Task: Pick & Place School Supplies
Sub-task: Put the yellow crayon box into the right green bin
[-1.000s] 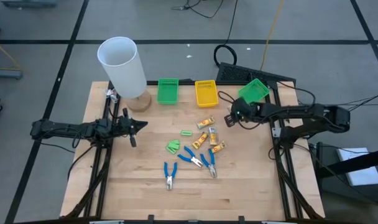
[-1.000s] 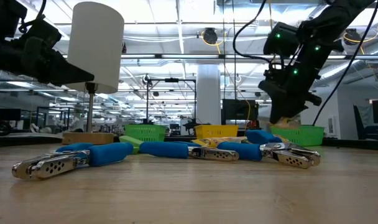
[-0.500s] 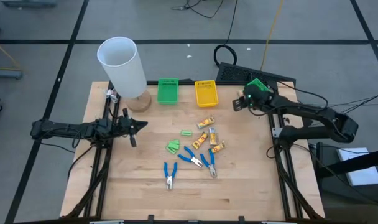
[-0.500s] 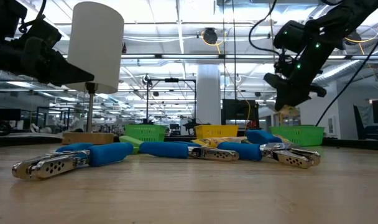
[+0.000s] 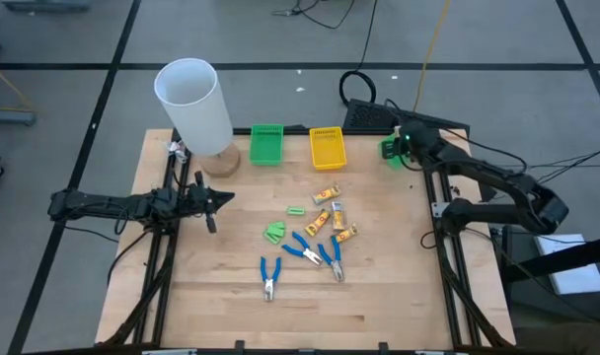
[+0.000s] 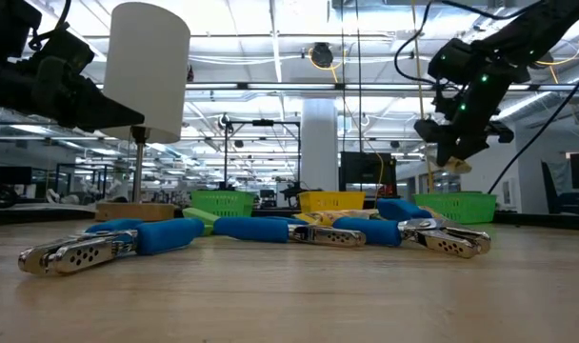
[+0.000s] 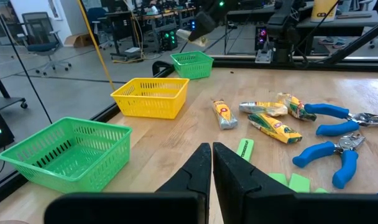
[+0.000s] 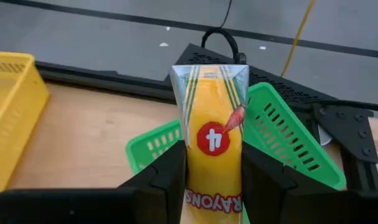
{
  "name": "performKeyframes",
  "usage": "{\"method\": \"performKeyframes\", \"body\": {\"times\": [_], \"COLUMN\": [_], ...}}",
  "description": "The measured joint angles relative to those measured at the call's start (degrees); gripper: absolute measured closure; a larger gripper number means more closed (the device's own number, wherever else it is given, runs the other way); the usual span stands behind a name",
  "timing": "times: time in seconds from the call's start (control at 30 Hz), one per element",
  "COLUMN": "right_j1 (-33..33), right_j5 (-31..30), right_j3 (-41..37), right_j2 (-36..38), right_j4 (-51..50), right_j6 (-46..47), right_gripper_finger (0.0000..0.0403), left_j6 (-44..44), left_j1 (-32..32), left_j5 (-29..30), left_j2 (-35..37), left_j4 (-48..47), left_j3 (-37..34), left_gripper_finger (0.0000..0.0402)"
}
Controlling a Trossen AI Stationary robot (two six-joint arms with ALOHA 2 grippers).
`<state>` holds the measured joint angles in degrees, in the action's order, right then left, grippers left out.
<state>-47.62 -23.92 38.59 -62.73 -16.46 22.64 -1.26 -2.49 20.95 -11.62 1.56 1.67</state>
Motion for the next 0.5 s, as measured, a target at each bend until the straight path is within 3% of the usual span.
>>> {"method": "performKeyframes", "body": {"times": [0.33,0.5], "right_j1": [-1.8,-1.8], "right_j5": [0.0,0.0], "right_j3": [-6.2,-8.5], "right_j2": [-4.3,-4.3], "right_j4": [15.2,17.4], "right_j6": [-5.4,-5.4], "right_gripper_finger": [0.0284,0.0284], "left_j6": [0.0,0.0], "left_j1": [0.0,0.0], "left_j5": [0.0,0.0], "left_j2": [0.0,0.0], "left_j4": [0.0,0.0], "left_j3": [0.0,0.0], "left_gripper_finger": [0.0380,0.0380]}}
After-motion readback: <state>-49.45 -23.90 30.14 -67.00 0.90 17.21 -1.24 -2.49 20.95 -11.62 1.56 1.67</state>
